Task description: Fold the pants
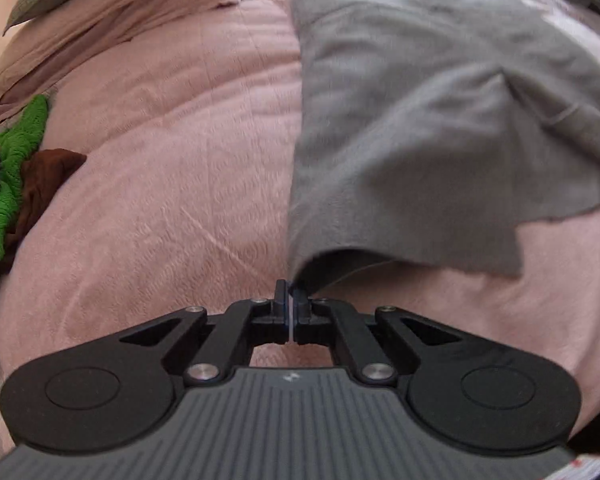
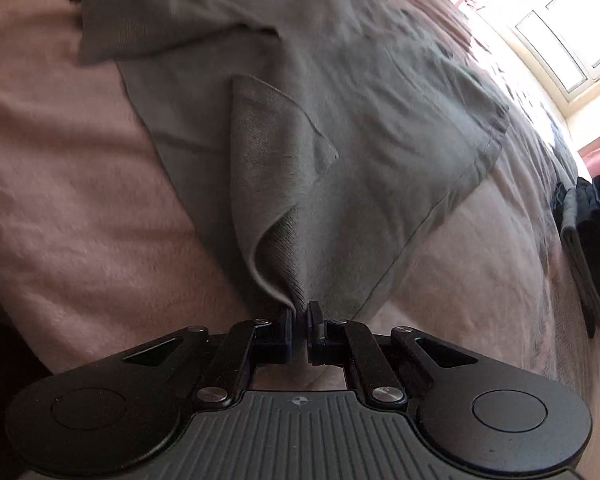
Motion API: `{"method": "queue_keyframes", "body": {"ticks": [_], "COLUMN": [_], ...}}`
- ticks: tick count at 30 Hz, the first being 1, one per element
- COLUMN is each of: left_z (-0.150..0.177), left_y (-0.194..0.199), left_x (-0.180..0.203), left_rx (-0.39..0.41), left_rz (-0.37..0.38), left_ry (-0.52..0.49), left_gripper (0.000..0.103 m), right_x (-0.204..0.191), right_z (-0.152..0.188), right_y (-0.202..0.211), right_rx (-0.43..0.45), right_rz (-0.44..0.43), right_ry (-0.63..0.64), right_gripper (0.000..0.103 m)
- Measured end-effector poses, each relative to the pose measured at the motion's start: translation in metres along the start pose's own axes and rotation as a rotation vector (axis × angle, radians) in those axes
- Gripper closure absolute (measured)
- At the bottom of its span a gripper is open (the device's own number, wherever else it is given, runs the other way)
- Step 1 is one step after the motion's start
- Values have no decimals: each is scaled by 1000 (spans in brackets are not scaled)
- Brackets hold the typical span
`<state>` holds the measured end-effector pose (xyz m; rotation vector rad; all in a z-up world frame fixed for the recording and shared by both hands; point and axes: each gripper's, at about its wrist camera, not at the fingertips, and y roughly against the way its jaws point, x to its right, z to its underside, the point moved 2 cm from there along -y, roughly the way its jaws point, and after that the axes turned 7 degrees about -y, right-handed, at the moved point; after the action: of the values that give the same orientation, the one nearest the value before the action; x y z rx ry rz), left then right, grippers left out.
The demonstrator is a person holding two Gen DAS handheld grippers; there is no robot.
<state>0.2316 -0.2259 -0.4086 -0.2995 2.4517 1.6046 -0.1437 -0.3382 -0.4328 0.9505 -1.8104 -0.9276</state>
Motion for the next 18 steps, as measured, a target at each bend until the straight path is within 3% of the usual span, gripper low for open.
{"method": "queue_keyframes", "body": {"ticks": [2, 4, 5, 7, 10, 12, 16, 18], "left_z": [9, 15, 17, 18, 13, 9, -5, -9], "left_y": [3, 13, 19, 33, 57, 66, 56, 53], "left_x": [7, 14, 16, 18, 8, -4, -28, -37], "left_rx": [28, 54, 62, 84, 147, 188, 198, 205], "left_rz": [-26, -25, -8, 44, 136, 179, 218, 234], "left_ry": [-81, -156, -177, -188, -106, -9, 188, 254], "left_gripper": [91, 89, 86, 85, 84, 79, 77, 77], "right_x": [-12, -15, -13, -5, 29, 57, 83, 77], "right_z": [4, 2, 0, -8, -23, -27, -32, -40], "right_y": [-4, 6, 13, 28, 39, 26, -31, -38], "right_rx": [-7, 16, 32, 70, 120, 117, 44, 83], "right_rz": [44, 30, -10, -142, -343, -381, -491, -602], "right_ry": [21, -28, -74, -196, -565, -799, -1080, -1111], "right_gripper": [87, 73, 67, 65, 65, 64, 65, 65]}}
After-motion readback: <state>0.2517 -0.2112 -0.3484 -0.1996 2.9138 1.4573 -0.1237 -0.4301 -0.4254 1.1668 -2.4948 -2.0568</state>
